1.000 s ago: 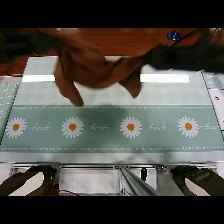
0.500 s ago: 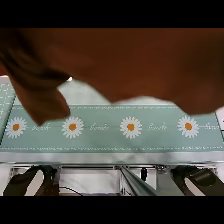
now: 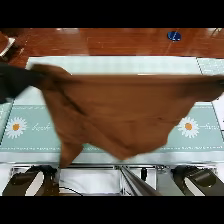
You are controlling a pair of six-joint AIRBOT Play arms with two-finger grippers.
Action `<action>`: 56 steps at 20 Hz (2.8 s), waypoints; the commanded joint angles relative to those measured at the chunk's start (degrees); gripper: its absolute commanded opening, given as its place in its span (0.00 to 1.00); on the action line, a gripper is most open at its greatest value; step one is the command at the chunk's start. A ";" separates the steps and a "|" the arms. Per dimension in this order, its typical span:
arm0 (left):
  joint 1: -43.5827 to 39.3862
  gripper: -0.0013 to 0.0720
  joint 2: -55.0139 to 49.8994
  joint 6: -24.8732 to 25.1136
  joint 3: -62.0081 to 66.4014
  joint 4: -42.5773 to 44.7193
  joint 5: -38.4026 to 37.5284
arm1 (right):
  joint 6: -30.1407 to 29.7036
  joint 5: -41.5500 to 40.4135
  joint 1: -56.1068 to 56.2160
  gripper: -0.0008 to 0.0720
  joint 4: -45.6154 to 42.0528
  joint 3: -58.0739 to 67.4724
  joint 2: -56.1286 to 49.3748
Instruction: Fold the shirts.
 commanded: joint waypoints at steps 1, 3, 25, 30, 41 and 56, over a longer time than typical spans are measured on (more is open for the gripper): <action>-12.37 0.05 -5.35 0.79 -16.50 -0.70 19.10 | 3.65 -4.55 -0.22 0.04 -6.93 -11.13 -3.02; -19.52 0.05 -12.96 0.98 -17.40 -0.68 28.72 | 3.80 -6.01 -3.69 0.04 -8.37 -12.00 -8.24; 16.31 0.71 -28.02 -0.02 -23.08 11.58 -1.70 | -13.00 -12.35 -45.68 0.57 17.40 -44.59 -16.57; 10.91 0.71 -29.81 2.05 -27.58 9.55 1.31 | -16.55 -13.40 -45.62 0.57 24.22 -55.39 -13.22; -2.27 0.04 -35.91 -0.28 -27.17 8.24 14.78 | -12.81 -22.67 -35.04 0.57 30.32 -57.31 -15.50; -2.25 0.05 -35.89 0.57 -26.25 6.93 14.34 | -14.73 -33.90 -19.96 0.04 39.15 -39.36 -42.45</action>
